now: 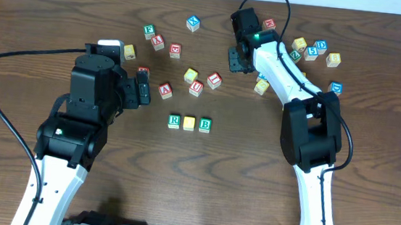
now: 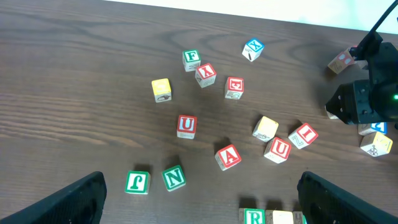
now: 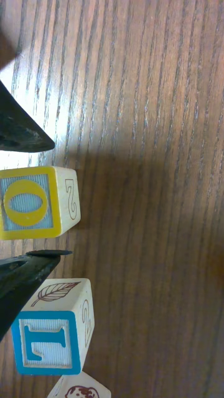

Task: Spell out ROBOT
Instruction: 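Lower the right gripper and close it on the yellow O block, then lift the O block and carry it toward the B block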

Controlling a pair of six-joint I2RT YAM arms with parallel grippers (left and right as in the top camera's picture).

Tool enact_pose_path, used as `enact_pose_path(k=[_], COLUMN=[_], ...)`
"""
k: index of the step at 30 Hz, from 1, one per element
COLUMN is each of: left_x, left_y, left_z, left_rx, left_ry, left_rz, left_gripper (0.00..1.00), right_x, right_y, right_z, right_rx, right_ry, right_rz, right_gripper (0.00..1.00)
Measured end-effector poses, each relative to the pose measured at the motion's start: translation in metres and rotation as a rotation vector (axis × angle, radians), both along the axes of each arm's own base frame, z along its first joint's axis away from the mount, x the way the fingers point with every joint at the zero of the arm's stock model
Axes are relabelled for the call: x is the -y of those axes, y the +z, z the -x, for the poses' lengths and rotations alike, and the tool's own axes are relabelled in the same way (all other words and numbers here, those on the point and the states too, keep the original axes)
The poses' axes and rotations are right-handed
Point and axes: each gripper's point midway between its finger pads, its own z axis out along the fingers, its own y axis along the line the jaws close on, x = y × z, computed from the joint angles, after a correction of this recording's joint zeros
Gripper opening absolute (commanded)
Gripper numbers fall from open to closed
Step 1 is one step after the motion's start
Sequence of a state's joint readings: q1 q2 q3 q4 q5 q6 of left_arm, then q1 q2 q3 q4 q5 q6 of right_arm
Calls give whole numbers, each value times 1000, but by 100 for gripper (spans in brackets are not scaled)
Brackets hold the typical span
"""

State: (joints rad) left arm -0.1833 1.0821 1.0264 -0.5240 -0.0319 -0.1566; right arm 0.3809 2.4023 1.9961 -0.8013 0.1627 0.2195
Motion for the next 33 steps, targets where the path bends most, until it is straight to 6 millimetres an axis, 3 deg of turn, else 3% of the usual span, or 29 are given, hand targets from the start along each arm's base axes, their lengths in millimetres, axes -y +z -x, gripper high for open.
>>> enact_pose_path(k=[11,27,33], left_x=[0,0,0], left_y=[0,0,0], left_z=[0,0,0], left_rx=[0,0,0], left_ry=[0,0,0], left_rz=[0,0,0], left_gripper=[96,96,96], right_x=[3,3,3], right_y=[-2,-2,-2], right_z=[6,5,4], right_rx=[-27,-22,-18], right_ry=[-1,-11,-13], right_rz=[14,13,12], right_gripper=[46,21,20])
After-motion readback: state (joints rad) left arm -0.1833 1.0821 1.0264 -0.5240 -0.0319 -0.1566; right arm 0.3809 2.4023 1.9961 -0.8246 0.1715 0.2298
